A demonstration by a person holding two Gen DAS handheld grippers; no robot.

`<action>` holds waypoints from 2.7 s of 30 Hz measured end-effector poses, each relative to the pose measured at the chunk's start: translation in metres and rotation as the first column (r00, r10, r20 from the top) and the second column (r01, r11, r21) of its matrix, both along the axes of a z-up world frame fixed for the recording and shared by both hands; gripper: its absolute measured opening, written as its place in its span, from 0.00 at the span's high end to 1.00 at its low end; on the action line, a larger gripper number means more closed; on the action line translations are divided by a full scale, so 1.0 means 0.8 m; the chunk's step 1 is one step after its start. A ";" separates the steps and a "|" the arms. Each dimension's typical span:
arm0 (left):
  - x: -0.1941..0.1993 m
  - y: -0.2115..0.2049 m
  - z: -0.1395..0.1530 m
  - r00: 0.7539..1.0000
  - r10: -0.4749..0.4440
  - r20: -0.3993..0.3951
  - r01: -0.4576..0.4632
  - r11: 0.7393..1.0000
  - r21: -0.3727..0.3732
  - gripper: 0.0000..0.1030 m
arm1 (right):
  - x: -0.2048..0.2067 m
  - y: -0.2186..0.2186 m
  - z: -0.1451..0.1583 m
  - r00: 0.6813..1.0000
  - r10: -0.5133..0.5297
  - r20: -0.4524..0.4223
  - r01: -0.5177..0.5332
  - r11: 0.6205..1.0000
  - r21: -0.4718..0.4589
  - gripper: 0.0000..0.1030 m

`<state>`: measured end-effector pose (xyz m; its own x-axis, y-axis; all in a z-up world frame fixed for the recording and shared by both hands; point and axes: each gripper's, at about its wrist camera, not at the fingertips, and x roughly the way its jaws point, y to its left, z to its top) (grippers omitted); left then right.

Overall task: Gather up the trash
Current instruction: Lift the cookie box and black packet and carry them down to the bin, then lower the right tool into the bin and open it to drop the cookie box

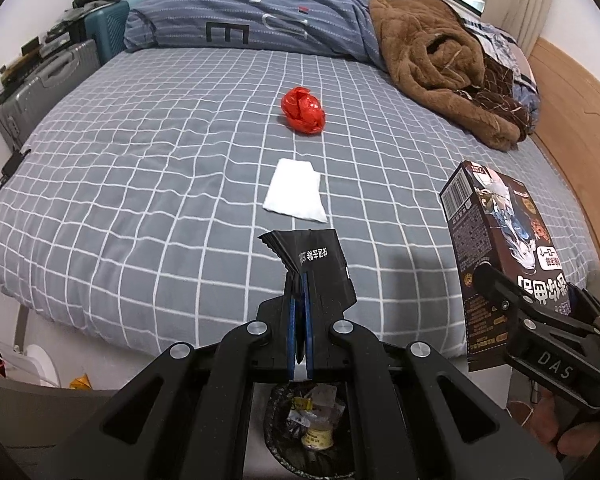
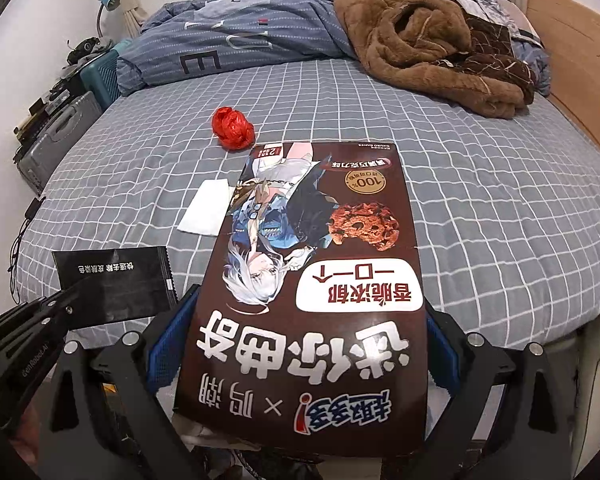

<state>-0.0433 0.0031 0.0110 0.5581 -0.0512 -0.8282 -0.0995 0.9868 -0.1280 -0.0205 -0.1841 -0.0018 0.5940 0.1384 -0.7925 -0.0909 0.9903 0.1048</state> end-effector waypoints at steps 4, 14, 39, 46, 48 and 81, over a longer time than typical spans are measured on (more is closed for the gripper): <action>-0.017 -0.007 0.001 1.000 -0.005 0.001 0.005 1.000 -0.001 0.98 | -0.021 -0.005 0.003 1.000 0.001 0.006 -0.001 1.000 0.001 0.10; -0.056 -0.024 -0.001 1.000 -0.018 0.002 0.018 1.000 -0.006 0.98 | -0.067 -0.015 0.003 1.000 0.004 0.017 -0.004 1.000 -0.001 0.10; -0.147 -0.053 -0.023 0.998 -0.062 -0.011 0.062 0.998 -0.016 0.98 | -0.165 -0.027 -0.028 1.000 0.016 -0.018 -0.016 1.000 -0.012 0.10; -0.162 -0.054 -0.044 0.997 -0.068 -0.036 0.068 0.998 -0.011 0.98 | -0.178 -0.025 -0.054 0.998 0.022 -0.053 -0.024 0.999 -0.025 0.10; -0.166 -0.055 -0.050 0.997 -0.072 -0.043 0.071 0.997 -0.010 0.98 | -0.183 -0.023 -0.062 0.997 0.032 -0.064 -0.034 0.999 -0.027 0.10; -0.143 -0.048 -0.214 0.957 -0.078 -0.281 0.071 0.997 -0.037 0.98 | -0.156 -0.020 -0.215 0.950 0.053 -0.306 -0.067 0.997 -0.035 0.10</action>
<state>-0.1574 -0.0351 -0.1601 0.2959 -0.1077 -0.9491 -0.0617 0.9894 -0.1315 -0.1456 -0.2000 -0.1742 0.3147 0.1271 -0.9407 -0.1209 0.9883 0.0931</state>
